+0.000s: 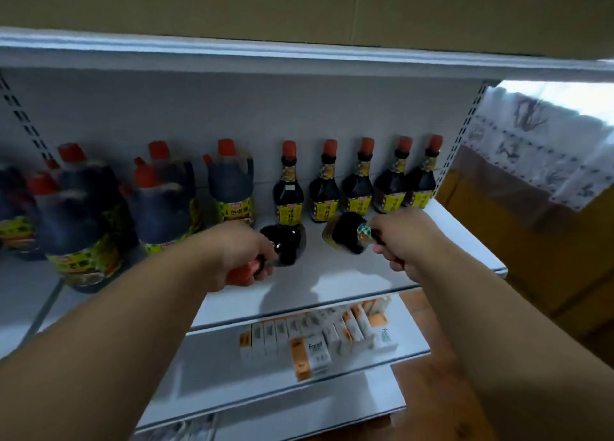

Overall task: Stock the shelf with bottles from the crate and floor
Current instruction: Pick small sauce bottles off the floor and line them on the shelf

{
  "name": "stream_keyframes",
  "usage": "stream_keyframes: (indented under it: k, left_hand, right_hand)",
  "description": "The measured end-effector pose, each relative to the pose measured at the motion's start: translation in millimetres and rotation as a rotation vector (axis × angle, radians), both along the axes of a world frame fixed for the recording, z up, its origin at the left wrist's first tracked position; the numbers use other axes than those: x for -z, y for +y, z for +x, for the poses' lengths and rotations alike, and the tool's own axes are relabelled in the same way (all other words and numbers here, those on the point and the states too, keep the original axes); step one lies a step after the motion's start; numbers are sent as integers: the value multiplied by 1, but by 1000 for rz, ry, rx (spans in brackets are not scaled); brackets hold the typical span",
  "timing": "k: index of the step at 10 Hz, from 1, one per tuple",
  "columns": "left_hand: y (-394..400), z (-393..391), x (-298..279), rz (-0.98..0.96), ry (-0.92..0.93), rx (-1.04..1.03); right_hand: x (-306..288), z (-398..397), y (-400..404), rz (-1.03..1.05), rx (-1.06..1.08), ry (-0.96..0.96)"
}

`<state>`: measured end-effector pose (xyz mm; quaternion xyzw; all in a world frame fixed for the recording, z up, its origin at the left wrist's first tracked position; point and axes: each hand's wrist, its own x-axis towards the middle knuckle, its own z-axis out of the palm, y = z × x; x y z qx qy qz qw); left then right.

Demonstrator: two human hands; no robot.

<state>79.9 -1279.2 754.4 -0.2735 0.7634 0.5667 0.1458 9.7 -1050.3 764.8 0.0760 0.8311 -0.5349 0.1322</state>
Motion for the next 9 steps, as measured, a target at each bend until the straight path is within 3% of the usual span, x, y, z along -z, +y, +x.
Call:
stream_keyframes:
  k: [3, 5, 6, 7, 8, 9]
  left_hand:
    - [-2, -54, -6, -548, -163, 321]
    - [2, -74, -24, -530, -66, 182]
    - [-12, -95, -19, -621, -47, 341]
    - [-11, -109, -19, -411, -69, 158]
    - [1, -119, -17, -363, -99, 132]
    - [13, -118, -16, -72, -36, -120]
  right_hand:
    - [-9, -56, -19, 384, -286, 126]
    - [-21, -84, -32, 666, -449, 254]
    - [-21, -97, -36, 707, -503, 345]
    - [-11, -107, -34, 733, -548, 388]
    - [4, -121, -31, 680, -512, 452]
    - [17, -128, -28, 647, -490, 541]
